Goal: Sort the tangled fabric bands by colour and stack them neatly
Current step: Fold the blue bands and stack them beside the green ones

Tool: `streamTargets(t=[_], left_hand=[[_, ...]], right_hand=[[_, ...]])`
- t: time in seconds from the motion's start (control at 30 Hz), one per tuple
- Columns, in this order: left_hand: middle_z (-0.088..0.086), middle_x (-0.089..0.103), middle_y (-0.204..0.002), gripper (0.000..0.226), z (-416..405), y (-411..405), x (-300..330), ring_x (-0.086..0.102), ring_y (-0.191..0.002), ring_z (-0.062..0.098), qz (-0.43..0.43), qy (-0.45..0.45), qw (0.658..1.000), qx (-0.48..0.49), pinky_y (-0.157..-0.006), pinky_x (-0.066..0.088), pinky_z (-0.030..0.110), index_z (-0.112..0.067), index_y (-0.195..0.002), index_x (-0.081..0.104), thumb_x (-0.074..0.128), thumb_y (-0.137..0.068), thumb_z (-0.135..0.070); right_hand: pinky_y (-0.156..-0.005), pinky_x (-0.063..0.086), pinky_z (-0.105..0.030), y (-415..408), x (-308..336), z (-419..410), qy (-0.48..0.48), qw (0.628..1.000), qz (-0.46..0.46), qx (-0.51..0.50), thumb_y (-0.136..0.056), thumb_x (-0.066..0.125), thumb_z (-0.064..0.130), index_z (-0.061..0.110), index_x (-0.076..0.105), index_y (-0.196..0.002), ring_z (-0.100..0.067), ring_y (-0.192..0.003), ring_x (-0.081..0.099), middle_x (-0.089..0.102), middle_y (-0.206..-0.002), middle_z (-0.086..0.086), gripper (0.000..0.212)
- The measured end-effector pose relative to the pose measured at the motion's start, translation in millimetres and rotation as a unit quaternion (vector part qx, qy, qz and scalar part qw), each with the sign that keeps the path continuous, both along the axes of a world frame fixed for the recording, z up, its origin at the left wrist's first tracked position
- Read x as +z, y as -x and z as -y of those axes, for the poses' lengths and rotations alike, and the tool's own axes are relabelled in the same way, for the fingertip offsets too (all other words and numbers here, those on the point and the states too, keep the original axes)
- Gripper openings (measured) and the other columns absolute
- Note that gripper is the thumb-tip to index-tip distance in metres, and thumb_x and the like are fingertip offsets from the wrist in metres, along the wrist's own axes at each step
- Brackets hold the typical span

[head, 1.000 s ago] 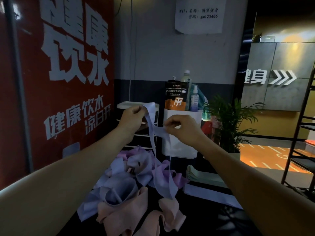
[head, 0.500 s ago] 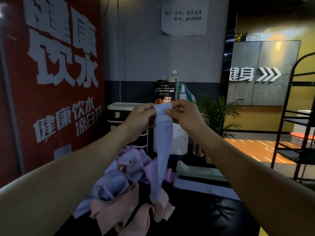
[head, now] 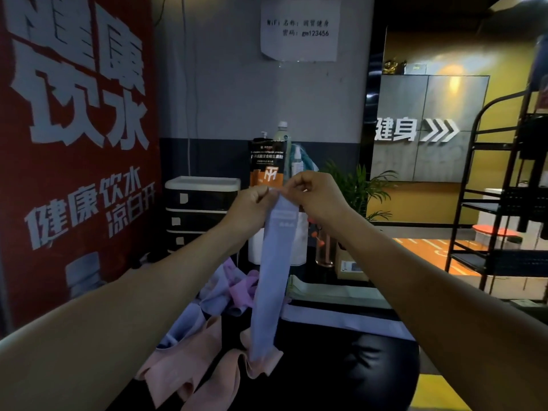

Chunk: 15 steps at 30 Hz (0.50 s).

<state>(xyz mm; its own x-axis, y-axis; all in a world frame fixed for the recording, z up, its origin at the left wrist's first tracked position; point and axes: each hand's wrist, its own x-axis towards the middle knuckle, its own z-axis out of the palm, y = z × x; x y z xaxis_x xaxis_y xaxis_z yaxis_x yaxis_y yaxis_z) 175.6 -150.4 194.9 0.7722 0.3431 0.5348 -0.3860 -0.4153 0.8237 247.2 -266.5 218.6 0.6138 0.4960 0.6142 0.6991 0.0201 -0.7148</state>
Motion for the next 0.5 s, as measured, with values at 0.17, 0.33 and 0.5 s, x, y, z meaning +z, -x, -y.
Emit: streamTargets(t=[0.17,0.33,0.5], left_hand=[[0.003,0.068,-0.095,0.023,9.0,-8.6,-28.8,0.065,-0.08,0.014,-0.102,0.008,0.994,-0.044,-0.07,0.054,0.024,-0.01,-0.108,0.061,0.066,-0.085,-0.014],[0.0,0.066,-0.083,0.009,19.8,-23.2,-64.8,0.06,-0.071,0.011,-0.136,-0.008,0.989,-0.05,-0.058,0.047,0.016,-0.011,-0.091,0.061,0.067,-0.085,-0.012],[0.001,0.054,-0.07,0.016,3.5,-32.9,-97.9,0.046,-0.064,0.011,-0.181,-0.165,0.969,-0.044,-0.062,0.035,0.028,-0.009,-0.076,0.059,0.07,-0.084,-0.019]], right_hand=[[-0.067,0.045,-0.019,-11.7,1.7,6.7,-0.053,0.997,-0.008,-0.062,-0.088,0.058,0.002,-0.001,0.067,-0.086,-0.006,-0.07,0.053,0.057,-0.071,0.007,0.01],[-0.061,0.042,-0.024,-32.2,-10.8,32.8,-0.068,0.984,-0.038,-0.158,-0.091,0.054,0.009,0.005,0.064,-0.074,-0.014,-0.068,0.052,0.057,-0.073,-0.002,0.021],[-0.057,0.037,-0.023,-53.3,-34.2,63.2,-0.089,0.969,-0.087,-0.215,-0.091,0.054,0.01,0.004,0.065,-0.085,-0.011,-0.065,0.047,0.053,-0.071,0.001,0.014]])
